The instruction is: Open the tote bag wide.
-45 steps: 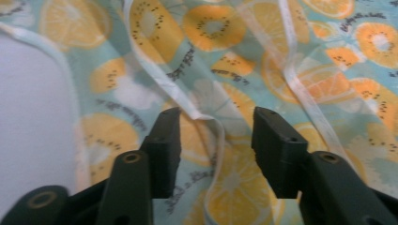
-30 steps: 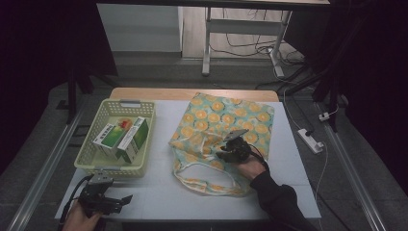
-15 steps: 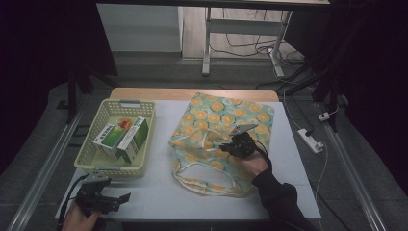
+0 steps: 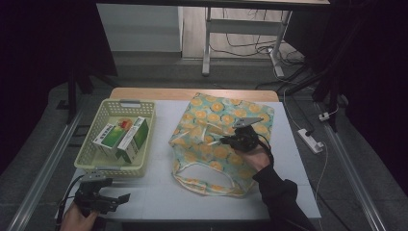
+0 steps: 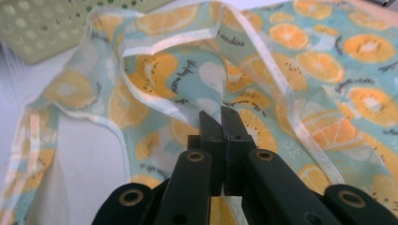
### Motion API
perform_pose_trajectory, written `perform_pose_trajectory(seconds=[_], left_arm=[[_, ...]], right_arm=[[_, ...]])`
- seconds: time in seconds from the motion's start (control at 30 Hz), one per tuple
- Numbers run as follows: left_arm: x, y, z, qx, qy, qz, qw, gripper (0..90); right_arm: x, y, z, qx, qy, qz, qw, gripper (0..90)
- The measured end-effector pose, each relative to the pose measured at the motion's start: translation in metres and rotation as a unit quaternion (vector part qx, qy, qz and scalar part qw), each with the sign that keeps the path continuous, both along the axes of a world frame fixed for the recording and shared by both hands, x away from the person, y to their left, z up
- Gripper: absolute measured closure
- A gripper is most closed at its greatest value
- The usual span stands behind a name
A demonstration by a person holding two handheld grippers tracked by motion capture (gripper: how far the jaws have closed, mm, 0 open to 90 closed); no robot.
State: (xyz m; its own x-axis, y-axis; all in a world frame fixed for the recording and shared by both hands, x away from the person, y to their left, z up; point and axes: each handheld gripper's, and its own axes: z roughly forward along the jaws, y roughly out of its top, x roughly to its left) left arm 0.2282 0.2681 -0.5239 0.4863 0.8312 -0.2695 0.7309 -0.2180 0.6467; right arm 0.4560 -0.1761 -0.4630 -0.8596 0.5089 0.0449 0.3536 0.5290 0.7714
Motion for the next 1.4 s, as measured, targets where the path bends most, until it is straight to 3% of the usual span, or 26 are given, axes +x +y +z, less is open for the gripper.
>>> perform_pose_trajectory(seconds=[0.23,0.77,1.4], left_arm=[[-0.001,-0.001,0.0,0.004,-0.004,-0.004,1.0,1.5],[0.0,-0.001,0.0,0.004,-0.001,-0.005,1.0,1.1],[0.0,-0.001,0.0,0.005,0.0,0.003,1.0,0.1]], right_arm=[[0.002,0.004,0.017,0.017,0.001,-0.002,0.9999,89.9],[0.007,0.011,0.052,0.017,0.0,-0.001,0.9999,89.9],[0.009,0.009,0.064,0.025,-0.011,-0.011,0.9996,89.9]])
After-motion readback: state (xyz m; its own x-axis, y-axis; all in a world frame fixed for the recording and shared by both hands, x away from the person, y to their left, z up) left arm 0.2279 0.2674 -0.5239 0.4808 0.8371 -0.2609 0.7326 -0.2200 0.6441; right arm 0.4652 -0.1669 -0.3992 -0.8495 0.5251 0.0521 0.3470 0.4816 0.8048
